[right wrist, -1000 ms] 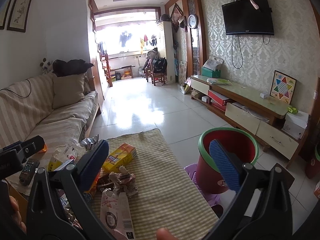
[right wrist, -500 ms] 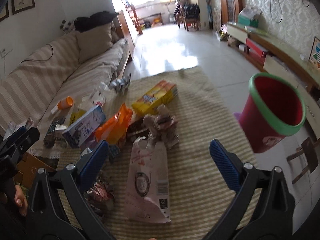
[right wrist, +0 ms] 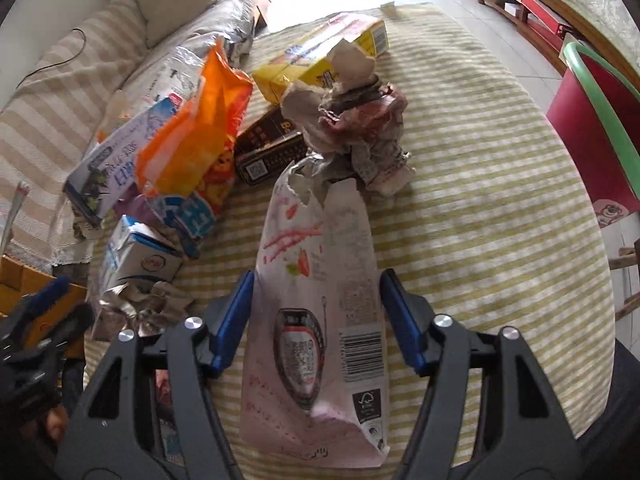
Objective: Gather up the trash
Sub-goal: 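Grasp the white milk carton with the left tool while the right tool grasps the pink paper bag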
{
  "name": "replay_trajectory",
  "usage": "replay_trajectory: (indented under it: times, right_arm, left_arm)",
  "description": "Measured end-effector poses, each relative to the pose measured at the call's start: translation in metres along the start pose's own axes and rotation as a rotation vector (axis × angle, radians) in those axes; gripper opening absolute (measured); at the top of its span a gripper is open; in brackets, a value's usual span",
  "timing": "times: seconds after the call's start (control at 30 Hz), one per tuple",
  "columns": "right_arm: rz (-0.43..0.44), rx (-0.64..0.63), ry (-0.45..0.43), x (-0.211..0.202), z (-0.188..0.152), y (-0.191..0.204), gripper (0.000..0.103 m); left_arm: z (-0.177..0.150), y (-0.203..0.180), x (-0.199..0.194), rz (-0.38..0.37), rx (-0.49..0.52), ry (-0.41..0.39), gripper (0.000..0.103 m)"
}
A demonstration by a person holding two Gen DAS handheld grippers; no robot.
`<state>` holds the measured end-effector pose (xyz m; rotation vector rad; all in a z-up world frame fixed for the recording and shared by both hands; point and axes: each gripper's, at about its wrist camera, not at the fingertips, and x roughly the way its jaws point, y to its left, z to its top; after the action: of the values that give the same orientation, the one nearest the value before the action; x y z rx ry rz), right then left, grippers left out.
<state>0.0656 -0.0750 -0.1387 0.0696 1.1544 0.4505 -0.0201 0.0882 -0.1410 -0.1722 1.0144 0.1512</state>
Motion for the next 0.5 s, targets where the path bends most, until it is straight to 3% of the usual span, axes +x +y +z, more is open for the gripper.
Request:
replay_trajectory:
  times: [0.2, 0.27, 0.33, 0.5]
  right_arm:
    - [0.021, -0.022, -0.054, -0.026, -0.006, -0.011, 0.061]
    - [0.034, -0.015, -0.063, -0.032, -0.008, -0.013, 0.061]
    - [0.040, -0.010, -0.078, -0.039, 0.001, -0.019, 0.061]
    - [0.048, -0.021, -0.146, -0.056, 0.010, -0.020, 0.061]
  left_arm:
    - [0.005, 0.003, 0.024, -0.008, -0.030, 0.031, 0.065]
    - [0.005, 0.002, 0.029, -0.023, -0.034, 0.041, 0.056]
    - [0.006, 0.002, 0.026, -0.034, -0.040, 0.035, 0.040]
    - [0.001, -0.007, 0.001, -0.043, -0.039, -0.016, 0.036]
